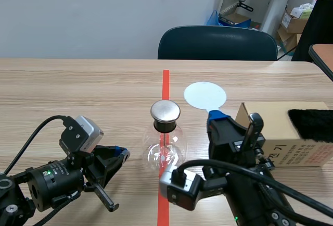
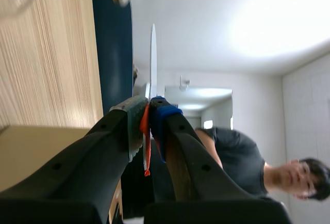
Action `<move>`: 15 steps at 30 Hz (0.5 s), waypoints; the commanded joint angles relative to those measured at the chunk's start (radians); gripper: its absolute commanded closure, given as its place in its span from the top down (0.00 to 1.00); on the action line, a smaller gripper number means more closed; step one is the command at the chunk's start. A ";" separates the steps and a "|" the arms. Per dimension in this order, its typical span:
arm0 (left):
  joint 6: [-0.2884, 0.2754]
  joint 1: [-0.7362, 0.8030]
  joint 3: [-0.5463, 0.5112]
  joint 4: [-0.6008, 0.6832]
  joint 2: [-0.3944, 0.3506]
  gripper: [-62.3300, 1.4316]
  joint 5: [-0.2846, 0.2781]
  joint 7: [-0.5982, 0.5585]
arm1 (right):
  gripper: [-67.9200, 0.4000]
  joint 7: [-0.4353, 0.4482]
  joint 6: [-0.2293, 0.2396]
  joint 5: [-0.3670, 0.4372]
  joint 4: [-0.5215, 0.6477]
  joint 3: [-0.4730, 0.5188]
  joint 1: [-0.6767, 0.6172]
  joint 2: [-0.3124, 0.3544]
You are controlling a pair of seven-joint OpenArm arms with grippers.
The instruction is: Do the electroscope experiment
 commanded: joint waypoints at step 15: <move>-0.005 -0.008 -0.002 0.009 0.005 0.07 -0.003 -0.012 | 0.02 0.230 -0.012 -0.001 0.025 0.006 0.006 0.005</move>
